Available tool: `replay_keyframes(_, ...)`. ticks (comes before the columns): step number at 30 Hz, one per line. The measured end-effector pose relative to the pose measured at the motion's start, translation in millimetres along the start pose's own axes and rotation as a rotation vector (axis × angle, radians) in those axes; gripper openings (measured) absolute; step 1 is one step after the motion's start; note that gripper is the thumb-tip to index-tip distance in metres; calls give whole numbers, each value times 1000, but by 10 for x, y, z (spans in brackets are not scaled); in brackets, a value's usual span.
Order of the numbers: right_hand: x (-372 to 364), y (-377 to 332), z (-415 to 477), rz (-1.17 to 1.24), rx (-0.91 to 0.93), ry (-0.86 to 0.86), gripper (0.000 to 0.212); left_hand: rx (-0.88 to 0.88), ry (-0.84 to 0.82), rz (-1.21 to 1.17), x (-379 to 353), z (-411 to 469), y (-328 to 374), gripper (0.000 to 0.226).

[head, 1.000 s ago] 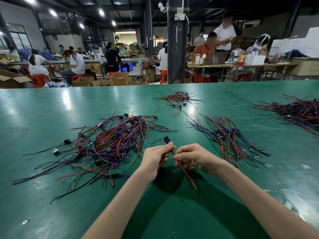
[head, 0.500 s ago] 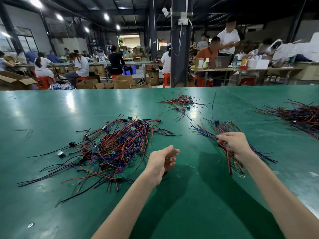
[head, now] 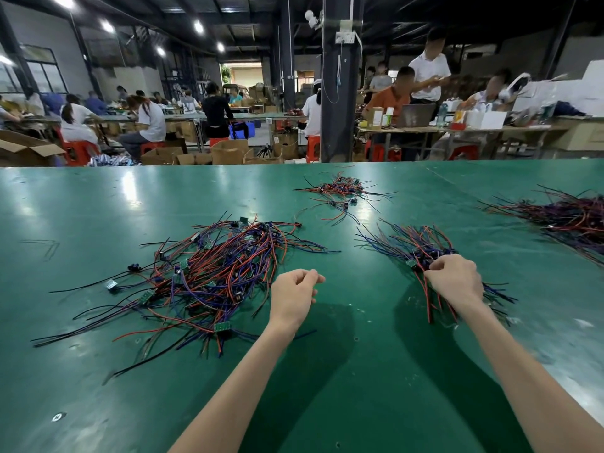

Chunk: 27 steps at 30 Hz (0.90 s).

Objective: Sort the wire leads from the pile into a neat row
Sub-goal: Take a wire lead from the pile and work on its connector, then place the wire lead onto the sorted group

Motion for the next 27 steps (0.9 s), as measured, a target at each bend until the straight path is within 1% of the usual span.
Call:
replay_keyframes(2,-8,-15,-18,-73,18,14,18,-37,19,111,50,13,9,27)
replay_keyframes(4,-4,-43,-47,-137,56,47,20,-122,61,364,122,33,29,27)
replay_keyframes(6,6,-104,-85,-162,137,110,20,-211,102,630,187,43,53,25)
replay_keyframes(7,6,-145,-105,-157,190,142,20,-230,91,731,199,47,52,24)
replay_keyframes(9,-7,-233,-168,-125,294,183,20,-213,15,917,174,42,28,30)
replay_keyframes(11,-46,-316,-254,-79,379,181,19,-180,-67,1065,130,13,15,34)
replay_keyframes(12,-73,-355,-303,-55,417,168,18,-164,-97,1098,115,2,8,34)
replay_keyframes(15,-163,-496,-484,36,552,86,14,-90,-178,1106,102,-15,-19,27)
replay_keyframes(18,-247,-668,-772,179,736,-111,4,-24,-216,1010,109,-21,1,26)
replay_keyframes(20,-318,-775,-1033,250,828,-302,3,-38,-160,926,128,-22,66,27)
replay_keyframes(23,-481,-901,-1424,248,928,-560,15,-75,-25,842,209,-12,135,27)
replay_keyframes(25,-564,-951,-1606,233,971,-649,21,-96,33,806,252,-8,146,27)
replay_keyframes(27,-610,-975,-1677,224,983,-668,18,-115,56,786,259,-9,150,26)
Point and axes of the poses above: each hand's wrist, its own z-axis towards the middle knuckle, its own x-axis out of the back of the hand, y = z × x, the point moved 5 cm from there along z, towards the middle knuckle, and after that the axes turned 10 degrees about -x, right-handed, at the moved point
